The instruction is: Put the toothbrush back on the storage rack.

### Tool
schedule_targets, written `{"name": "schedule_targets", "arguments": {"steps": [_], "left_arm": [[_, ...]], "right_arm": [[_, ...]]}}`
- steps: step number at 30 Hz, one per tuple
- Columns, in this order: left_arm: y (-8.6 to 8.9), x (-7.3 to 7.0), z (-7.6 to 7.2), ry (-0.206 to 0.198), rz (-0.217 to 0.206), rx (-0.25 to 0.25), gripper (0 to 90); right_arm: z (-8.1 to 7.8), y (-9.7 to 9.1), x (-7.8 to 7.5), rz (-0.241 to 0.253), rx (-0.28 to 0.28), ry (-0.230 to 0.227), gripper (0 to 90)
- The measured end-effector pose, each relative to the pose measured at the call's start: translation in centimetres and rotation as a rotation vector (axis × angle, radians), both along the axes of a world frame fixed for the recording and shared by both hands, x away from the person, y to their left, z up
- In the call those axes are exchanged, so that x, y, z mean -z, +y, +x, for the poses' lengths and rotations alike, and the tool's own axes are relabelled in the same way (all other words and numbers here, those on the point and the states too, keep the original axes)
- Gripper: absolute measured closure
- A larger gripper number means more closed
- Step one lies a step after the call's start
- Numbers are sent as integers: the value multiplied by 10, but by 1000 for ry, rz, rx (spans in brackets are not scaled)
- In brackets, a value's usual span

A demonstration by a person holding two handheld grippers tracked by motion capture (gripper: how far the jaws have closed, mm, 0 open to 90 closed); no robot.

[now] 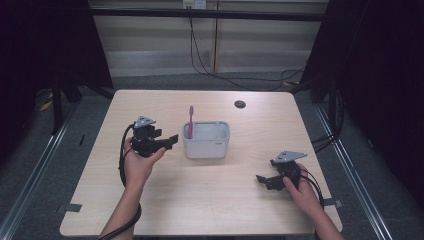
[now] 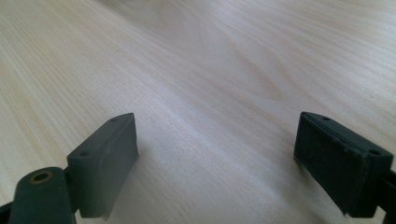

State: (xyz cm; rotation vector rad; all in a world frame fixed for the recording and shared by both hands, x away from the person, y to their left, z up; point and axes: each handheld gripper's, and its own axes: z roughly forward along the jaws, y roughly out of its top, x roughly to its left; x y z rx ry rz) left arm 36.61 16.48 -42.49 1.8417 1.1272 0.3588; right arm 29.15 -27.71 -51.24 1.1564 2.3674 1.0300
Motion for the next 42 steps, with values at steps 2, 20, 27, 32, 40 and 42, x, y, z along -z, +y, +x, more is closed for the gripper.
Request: {"name": "schedule_targets", "arguments": {"steps": [2,20,27,32,40,42], "left_arm": [[2,2,-1,-1,5,4,286],[17,13,-8,5,16,0,286],[24,21,-12,13,33,3,286],[29,25,-14,15,35,1,286],[37,31,-16,24,51,-2,286],[37,32,-17,26,42,-7,286]], "right_arm": [[0,0,0,0,0,0,130],[0,0,0,-1,-1,-1,129],[0,0,0,0,0,0,129],[0,0,0,0,0,0,129],[0,0,0,-1,-1,-2,130],[0,0,0,0,0,0,129]]}}
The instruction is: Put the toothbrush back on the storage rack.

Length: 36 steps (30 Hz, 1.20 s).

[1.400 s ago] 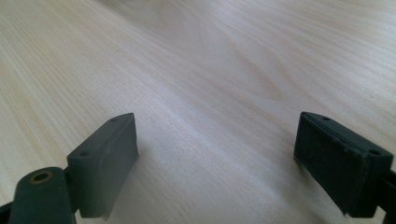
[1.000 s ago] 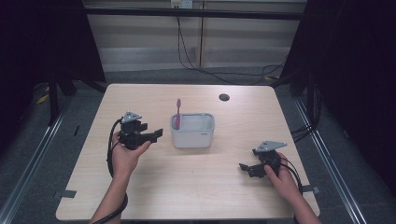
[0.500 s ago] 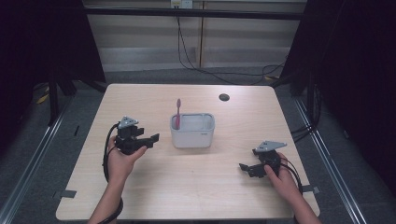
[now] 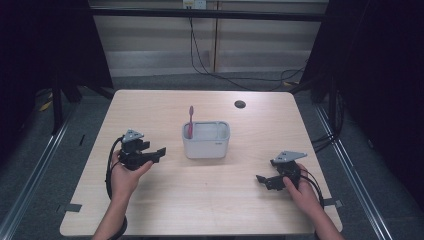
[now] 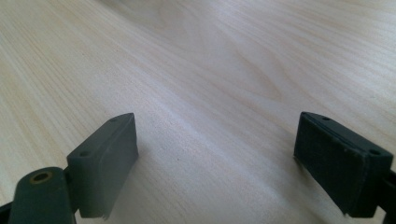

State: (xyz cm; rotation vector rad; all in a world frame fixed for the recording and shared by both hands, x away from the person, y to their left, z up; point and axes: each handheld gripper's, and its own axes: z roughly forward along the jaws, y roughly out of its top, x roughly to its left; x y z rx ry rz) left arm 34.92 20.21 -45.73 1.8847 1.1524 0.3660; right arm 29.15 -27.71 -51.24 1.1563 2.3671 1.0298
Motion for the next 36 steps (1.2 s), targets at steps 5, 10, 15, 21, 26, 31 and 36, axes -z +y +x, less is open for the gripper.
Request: {"name": "schedule_targets", "arguments": {"steps": [5,10,15,21,26,31,36], "left_arm": [[4,3,-1,5,19,9,286],[9,5,-3,10,28,7,286],[13,8,-5,10,25,7,286],[17,8,-7,0,27,15,286],[19,11,-9,4,37,29,285],[22,15,-10,1,37,50,282],[24,17,-12,4,41,74,280]], "right_arm": [[0,0,0,-1,-1,-1,129],[0,0,0,0,0,0,129],[0,0,0,-1,-1,-1,129],[0,0,0,0,0,0,129],[0,0,0,0,0,0,130],[0,0,0,0,-1,-1,129],[0,0,0,0,0,0,129]]}}
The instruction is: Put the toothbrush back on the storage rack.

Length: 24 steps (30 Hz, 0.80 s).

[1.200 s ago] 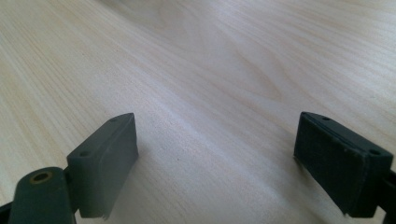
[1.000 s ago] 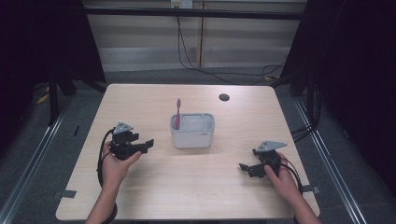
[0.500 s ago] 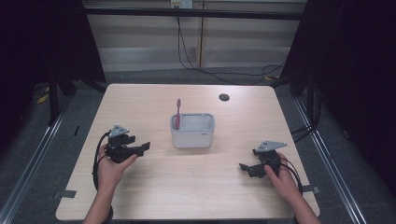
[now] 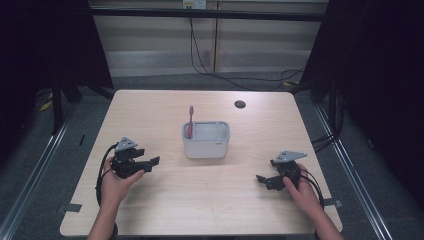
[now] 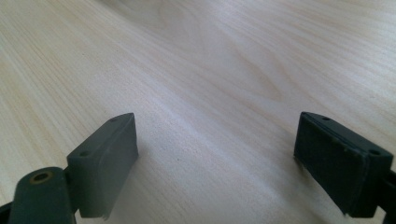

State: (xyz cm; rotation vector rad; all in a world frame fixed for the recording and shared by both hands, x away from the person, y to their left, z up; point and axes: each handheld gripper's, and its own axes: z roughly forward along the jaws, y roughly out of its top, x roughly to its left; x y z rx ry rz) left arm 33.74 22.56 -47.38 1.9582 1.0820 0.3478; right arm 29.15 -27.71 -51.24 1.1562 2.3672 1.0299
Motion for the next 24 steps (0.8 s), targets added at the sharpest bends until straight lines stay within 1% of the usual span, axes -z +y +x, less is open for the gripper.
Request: {"name": "schedule_targets", "arguments": {"steps": [1,2,6,9,12,15,17,18,19,21,24], "left_arm": [[1,0,0,-2,2,4,279],[1,1,-1,1,-5,4,279],[4,4,-1,10,8,18,279],[5,6,-2,14,9,27,276],[6,8,-2,13,29,38,275],[7,10,-2,16,28,38,271],[9,11,-2,17,45,46,271],[9,12,-2,17,45,40,271],[10,13,-2,17,56,45,271],[10,14,-3,19,51,39,271],[11,15,-3,19,65,36,270]], "right_arm": [[0,0,0,0,-1,-1,129],[0,0,0,-1,-1,-1,129],[0,0,0,0,-1,-1,130],[0,0,0,0,-1,-1,129],[0,0,0,0,-1,-1,129],[0,0,0,0,0,0,129],[0,0,0,-1,-1,-1,129],[0,0,0,-1,-1,-1,129],[0,0,0,-1,-1,-1,129],[0,0,0,0,-1,-1,129],[0,0,0,0,0,0,129]]}}
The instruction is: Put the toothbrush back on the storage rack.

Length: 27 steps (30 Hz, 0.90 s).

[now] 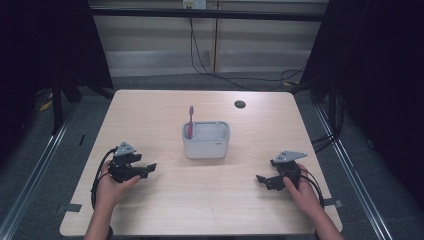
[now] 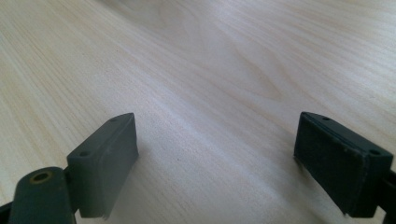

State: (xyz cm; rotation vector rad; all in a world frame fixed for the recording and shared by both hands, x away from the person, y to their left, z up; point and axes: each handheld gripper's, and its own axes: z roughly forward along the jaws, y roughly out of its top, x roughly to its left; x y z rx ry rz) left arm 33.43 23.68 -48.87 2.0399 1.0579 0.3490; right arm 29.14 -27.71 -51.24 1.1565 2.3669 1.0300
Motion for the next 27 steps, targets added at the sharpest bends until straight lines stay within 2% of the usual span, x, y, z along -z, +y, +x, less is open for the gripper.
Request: {"name": "schedule_targets", "arguments": {"steps": [4,11,13,14,20,22,27], "left_arm": [[3,2,0,4,26,11,267],[6,5,0,2,40,5,263],[6,6,0,2,31,-4,262],[7,6,0,0,46,3,261],[9,10,0,-2,55,-7,255],[11,10,0,-1,71,1,253],[10,11,0,-4,65,-5,236]], "right_arm": [[0,0,0,-1,-1,-1,129],[0,0,0,-1,-1,0,130],[0,0,0,-1,-1,-1,130],[0,0,0,-1,-1,-1,130],[0,0,0,-1,-1,-1,130],[0,0,0,-1,-1,-1,130],[0,0,0,-1,-1,-1,129]]}}
